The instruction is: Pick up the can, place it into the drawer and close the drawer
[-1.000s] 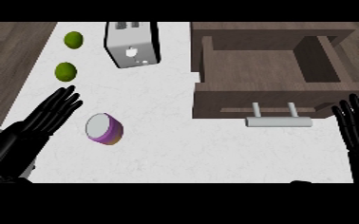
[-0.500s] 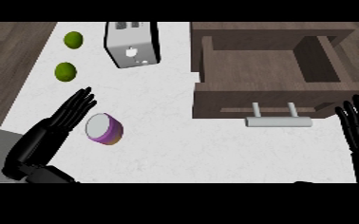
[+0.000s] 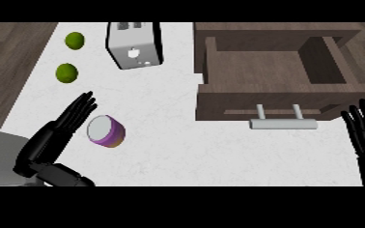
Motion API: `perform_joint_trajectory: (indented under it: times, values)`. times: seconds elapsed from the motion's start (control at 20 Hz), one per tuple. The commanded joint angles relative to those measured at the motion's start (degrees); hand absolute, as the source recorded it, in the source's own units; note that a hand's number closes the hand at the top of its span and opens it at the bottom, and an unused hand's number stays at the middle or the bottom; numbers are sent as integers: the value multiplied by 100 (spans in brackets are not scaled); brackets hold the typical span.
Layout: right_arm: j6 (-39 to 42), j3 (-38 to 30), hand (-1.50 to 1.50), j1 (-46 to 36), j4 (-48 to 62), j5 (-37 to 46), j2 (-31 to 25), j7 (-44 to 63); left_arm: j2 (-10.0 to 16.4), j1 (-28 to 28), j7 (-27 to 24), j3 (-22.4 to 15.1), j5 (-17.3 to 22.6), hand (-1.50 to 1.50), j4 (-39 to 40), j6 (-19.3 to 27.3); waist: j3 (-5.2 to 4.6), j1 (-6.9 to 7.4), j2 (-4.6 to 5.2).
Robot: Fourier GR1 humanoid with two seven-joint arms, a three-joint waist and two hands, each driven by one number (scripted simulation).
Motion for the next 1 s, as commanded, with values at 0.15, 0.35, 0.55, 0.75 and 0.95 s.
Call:
perform_joint_trajectory:
  times: [0.15, 0.35, 0.55, 0.75, 0.95]
  values:
    - [49, -71, -150, 55, -55, 78, 101, -103, 139, -316, -1054, 78, -592, -150, 1265, -29, 0, -2, 0]
    - [36, -59, -150, -270, 161, 140, 36, 13, 424, -920, -1113, 322, -552, -150, 2028, -145, 0, -9, 4]
    - [-173, 258, -150, -333, 250, 488, 341, -90, 390, -995, -1749, 253, -929, -150, 2627, 2, -2, -14, 10]
    - [-60, 221, -150, -110, -13, 450, 350, -64, 263, -783, -2096, 98, -1174, -150, 2788, 156, 0, -3, 3]
    - [113, -59, -150, 136, -570, 43, 210, 224, 585, -1304, -2526, 324, -1231, -150, 3832, 42, -3, -41, 6]
